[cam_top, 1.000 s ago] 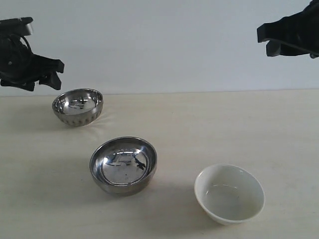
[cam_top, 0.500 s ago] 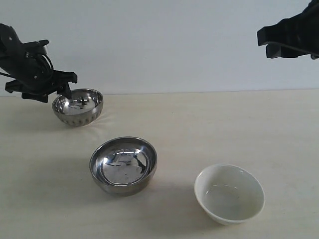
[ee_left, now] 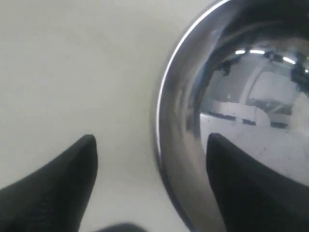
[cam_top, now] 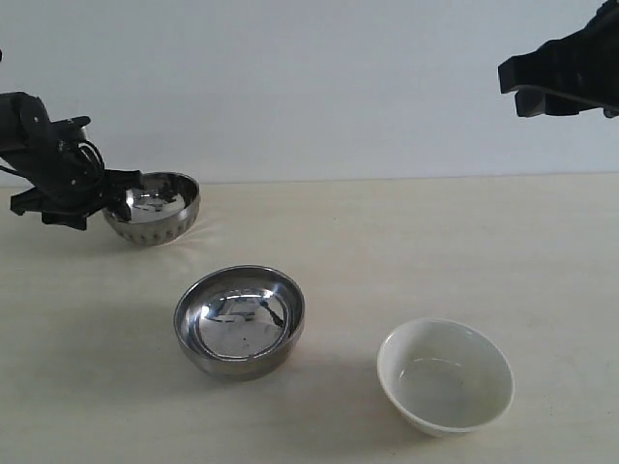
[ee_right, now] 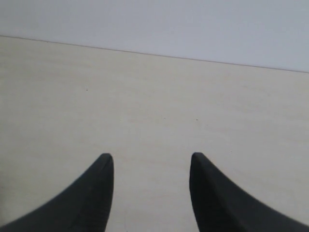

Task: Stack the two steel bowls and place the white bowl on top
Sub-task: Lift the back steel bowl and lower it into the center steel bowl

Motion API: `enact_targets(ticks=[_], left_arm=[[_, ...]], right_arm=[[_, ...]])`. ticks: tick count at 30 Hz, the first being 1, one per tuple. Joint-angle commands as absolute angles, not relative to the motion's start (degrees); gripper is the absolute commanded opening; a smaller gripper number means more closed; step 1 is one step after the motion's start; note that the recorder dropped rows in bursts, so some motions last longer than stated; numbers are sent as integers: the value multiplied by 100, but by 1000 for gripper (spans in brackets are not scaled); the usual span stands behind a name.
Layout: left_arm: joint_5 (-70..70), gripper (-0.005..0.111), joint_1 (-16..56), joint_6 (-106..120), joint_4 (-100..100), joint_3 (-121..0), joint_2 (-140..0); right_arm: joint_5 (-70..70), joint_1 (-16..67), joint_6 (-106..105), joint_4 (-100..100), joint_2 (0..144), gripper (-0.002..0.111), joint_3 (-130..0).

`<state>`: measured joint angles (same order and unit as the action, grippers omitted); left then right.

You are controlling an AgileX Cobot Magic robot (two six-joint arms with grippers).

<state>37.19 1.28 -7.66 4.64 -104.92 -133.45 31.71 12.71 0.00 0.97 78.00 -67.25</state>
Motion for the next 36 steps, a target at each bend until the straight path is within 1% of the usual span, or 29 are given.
enact_targets(ticks=[1,2,3,4,5,7,10,16,26,30,32,36], left_arm=[[3540,57,134,-738,705,-10534,-13380],[3540,53,134,-738,705,-10534,-13380],[3550,40,134,-727,678,-10534,-13380],[3551,32,134,-667,678,-10534,-13380],[3565,17,134,-489,803,-10534,-13380],[3595,4,134,-351,1053,-10534,-13380],[3607,4,134,-215,1179,-10534,-13356],[4171,4,123,0,1179,-10534,-12848],[5949,4,213,261,1179,-10509,-11514],[6062,4,647,296,1179,-10195,-10810],[6120,4,1144,296,1179,-9938,-10381],[6197,4,1717,350,1141,-9538,-10009]], right_arm=[[3099,1259,-42,136,7795,44,-6762],[3099,1259,-42,170,7795,44,-6762],[3110,1259,-67,239,7795,44,-6762],[3110,1259,-67,239,7795,44,-6762],[3099,1259,-67,238,7795,44,-6762],[3099,1259,-67,238,7795,44,-6762],[3121,1259,-67,241,7795,44,-6762],[3146,1259,-67,241,7795,44,-6762],[3492,1259,-56,265,7896,44,-6762],[3568,1259,-56,282,8151,44,-6762],[3638,1259,-56,505,8346,44,-6762],[3956,1259,-288,809,8497,44,-6762]])
